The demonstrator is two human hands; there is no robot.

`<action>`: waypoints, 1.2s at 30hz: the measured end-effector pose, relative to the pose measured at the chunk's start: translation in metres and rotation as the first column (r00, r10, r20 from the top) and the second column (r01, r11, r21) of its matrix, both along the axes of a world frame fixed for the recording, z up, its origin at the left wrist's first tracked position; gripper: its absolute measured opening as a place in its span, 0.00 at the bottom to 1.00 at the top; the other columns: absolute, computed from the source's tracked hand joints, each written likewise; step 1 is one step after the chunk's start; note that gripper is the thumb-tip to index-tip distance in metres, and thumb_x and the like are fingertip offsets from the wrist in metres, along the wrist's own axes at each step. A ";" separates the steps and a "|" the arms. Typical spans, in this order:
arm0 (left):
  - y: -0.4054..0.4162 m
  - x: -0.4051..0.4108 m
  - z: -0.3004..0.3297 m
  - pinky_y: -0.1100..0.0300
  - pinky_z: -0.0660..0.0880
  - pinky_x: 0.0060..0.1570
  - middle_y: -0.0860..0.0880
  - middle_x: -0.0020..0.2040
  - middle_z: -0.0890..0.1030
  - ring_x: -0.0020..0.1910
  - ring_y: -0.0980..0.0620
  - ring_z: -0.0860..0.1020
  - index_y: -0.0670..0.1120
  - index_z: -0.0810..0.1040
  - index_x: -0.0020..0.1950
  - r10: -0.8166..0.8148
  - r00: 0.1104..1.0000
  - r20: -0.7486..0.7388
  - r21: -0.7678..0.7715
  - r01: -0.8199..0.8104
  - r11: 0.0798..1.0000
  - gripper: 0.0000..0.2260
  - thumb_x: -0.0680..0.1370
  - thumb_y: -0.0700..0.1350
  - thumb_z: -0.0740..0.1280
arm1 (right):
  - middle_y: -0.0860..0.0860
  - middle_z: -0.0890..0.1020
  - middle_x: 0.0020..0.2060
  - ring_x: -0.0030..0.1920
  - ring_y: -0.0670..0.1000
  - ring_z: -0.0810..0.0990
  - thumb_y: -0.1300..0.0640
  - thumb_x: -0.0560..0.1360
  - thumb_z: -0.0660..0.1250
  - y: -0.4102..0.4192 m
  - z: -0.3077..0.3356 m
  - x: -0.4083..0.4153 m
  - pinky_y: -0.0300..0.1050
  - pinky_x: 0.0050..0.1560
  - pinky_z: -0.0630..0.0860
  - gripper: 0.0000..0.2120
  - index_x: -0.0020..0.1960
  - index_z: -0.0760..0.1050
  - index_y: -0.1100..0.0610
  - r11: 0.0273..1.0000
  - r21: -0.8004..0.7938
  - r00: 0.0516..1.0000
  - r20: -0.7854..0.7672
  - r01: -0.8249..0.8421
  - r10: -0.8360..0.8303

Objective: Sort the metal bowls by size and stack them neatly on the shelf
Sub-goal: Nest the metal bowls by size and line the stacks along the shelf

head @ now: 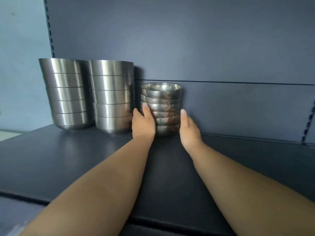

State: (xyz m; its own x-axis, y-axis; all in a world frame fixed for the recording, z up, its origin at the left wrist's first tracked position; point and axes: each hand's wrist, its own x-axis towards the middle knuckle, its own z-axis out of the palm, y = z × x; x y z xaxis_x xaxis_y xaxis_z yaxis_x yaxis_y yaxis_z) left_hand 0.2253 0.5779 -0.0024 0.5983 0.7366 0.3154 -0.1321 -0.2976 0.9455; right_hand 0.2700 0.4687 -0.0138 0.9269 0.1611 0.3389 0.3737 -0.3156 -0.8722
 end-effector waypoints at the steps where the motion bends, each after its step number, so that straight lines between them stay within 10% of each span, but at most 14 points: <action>1: -0.004 -0.009 -0.002 0.51 0.58 0.69 0.43 0.74 0.64 0.72 0.43 0.62 0.43 0.58 0.74 0.002 1.000 -0.019 0.033 -0.001 0.999 0.28 0.80 0.58 0.47 | 0.57 0.74 0.59 0.62 0.58 0.71 0.40 0.79 0.45 -0.011 0.001 -0.008 0.47 0.55 0.65 0.29 0.61 0.71 0.61 0.999 -0.041 1.000 -0.019 0.001 -0.002; 5: -0.018 -0.049 -0.015 0.50 0.68 0.59 0.40 0.57 0.77 0.60 0.40 0.73 0.41 0.73 0.52 0.004 0.994 -0.109 0.338 0.033 0.940 0.20 0.80 0.54 0.49 | 0.55 0.72 0.38 0.45 0.56 0.70 0.46 0.80 0.49 -0.055 -0.003 -0.025 0.43 0.44 0.63 0.22 0.34 0.65 0.59 0.964 -0.254 0.997 0.026 0.073 -0.069; 9: -0.058 -0.096 -0.015 0.52 0.66 0.64 0.44 0.64 0.74 0.65 0.44 0.70 0.44 0.69 0.67 0.264 0.897 -0.354 0.899 0.249 0.359 0.24 0.80 0.58 0.48 | 0.60 0.80 0.47 0.50 0.61 0.75 0.49 0.79 0.53 -0.141 -0.003 -0.056 0.46 0.46 0.69 0.20 0.43 0.75 0.62 0.904 -0.398 0.981 0.171 0.156 -0.094; 17: -0.246 -0.128 0.000 0.56 0.64 0.63 0.44 0.60 0.78 0.63 0.45 0.72 0.44 0.73 0.63 0.062 0.924 -0.377 0.921 0.381 -0.081 0.31 0.76 0.63 0.45 | 0.55 0.82 0.49 0.51 0.56 0.78 0.44 0.77 0.57 -0.363 -0.003 -0.126 0.44 0.44 0.69 0.18 0.50 0.78 0.56 0.744 -0.558 0.913 0.372 0.366 -0.170; 36: -0.470 -0.008 0.023 0.57 0.66 0.59 0.47 0.60 0.77 0.62 0.48 0.72 0.49 0.70 0.67 -0.159 0.921 -0.355 0.935 0.352 -0.045 0.20 0.79 0.57 0.55 | 0.57 0.80 0.47 0.52 0.59 0.76 0.41 0.77 0.55 -0.612 0.020 -0.092 0.46 0.44 0.68 0.21 0.35 0.69 0.56 0.495 -0.590 0.768 0.431 0.637 -0.474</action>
